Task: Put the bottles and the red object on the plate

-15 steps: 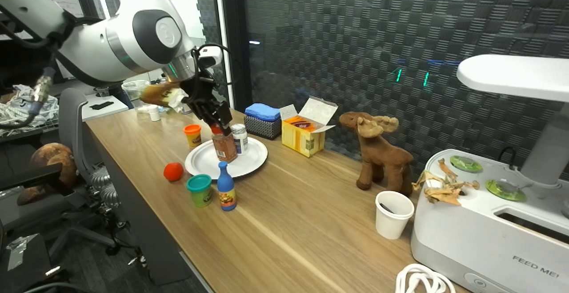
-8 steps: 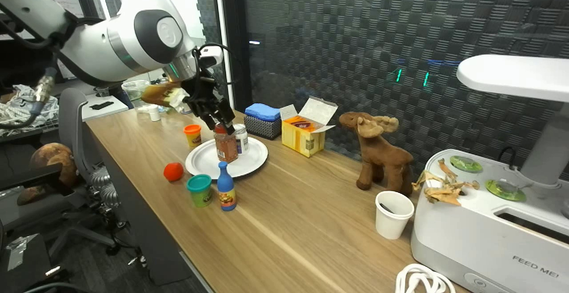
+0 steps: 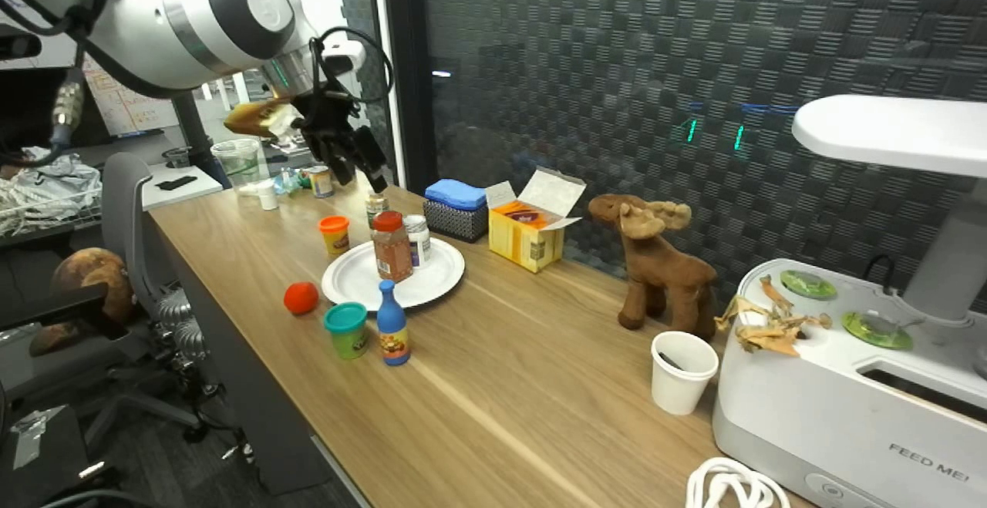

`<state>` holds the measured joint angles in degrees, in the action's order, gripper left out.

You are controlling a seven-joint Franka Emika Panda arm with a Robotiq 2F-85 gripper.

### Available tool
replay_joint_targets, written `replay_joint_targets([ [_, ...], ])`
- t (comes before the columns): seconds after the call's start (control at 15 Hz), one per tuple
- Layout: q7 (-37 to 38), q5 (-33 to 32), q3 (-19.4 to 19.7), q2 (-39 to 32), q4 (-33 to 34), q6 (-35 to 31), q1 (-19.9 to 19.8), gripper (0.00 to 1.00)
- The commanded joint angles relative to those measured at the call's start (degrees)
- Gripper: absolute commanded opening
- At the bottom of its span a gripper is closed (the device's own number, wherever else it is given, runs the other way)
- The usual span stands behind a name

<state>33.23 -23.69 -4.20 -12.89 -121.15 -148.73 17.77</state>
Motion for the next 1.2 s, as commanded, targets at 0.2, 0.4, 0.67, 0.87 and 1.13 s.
replay_joint_targets([
  [0.2, 0.8, 1.1, -2.1, -8.2, 11.8, 10.1, 3.9, 1.00],
  [0.4, 1.1, 1.4, -1.8, -13.1, 17.7, 10.0, 6.0, 1.00],
  [0.67, 2.2, 1.3, -0.1, -18.6, 25.2, 9.3, 8.4, 1.00],
  [0.87, 2.5, 1.1, 1.8, -21.2, 29.7, 10.1, 9.4, 1.00],
  [1.13, 2.6, 0.9, 4.3, -23.0, 32.8, 10.6, 9.9, 1.00],
])
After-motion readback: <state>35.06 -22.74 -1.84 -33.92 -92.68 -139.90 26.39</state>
